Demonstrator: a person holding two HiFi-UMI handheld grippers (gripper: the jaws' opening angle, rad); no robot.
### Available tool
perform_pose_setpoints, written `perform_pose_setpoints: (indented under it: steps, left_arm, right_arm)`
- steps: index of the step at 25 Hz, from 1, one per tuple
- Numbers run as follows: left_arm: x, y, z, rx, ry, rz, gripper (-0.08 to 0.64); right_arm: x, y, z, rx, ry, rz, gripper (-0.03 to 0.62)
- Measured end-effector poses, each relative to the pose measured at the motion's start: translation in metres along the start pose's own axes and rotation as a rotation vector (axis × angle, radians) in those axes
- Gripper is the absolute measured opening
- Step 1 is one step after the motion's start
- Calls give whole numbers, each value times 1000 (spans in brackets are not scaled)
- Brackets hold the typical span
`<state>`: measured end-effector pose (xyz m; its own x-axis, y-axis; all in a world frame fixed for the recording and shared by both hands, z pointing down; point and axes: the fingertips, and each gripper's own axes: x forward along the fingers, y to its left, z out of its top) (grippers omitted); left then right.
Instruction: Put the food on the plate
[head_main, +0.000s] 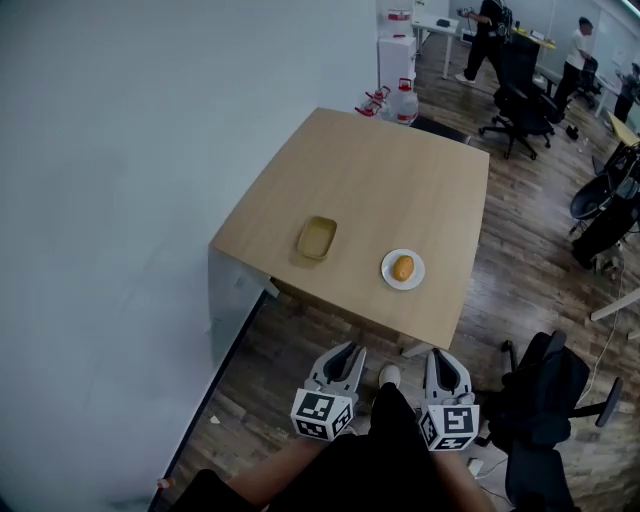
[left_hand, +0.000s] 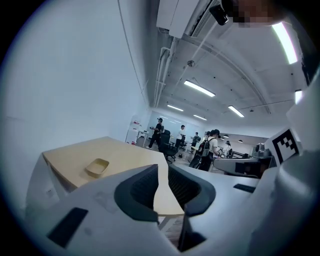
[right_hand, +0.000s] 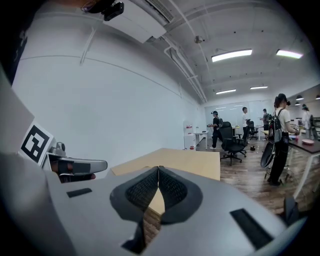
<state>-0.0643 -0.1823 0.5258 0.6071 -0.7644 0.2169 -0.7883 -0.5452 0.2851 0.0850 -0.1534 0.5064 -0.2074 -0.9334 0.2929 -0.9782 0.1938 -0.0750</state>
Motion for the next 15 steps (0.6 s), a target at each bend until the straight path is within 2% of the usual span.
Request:
perform_pose_setpoints:
  steps: [2, 4, 10, 15]
  left_arm:
    - [-16, -1, 4, 31, -15, 18, 41]
    - [-29, -3, 10, 49, -32, 27, 35]
    - [-49, -8, 4, 29, -53, 33, 26]
    - [-56, -17, 7, 75, -68, 2, 26]
  right_arm:
    - [-14, 8, 4, -4, -14, -4, 60]
    - [-24, 18, 7, -11, -22, -5, 60]
    - [-42, 35, 2, -43, -24, -19, 60]
    - [-52, 33, 7, -108, -32, -64, 60]
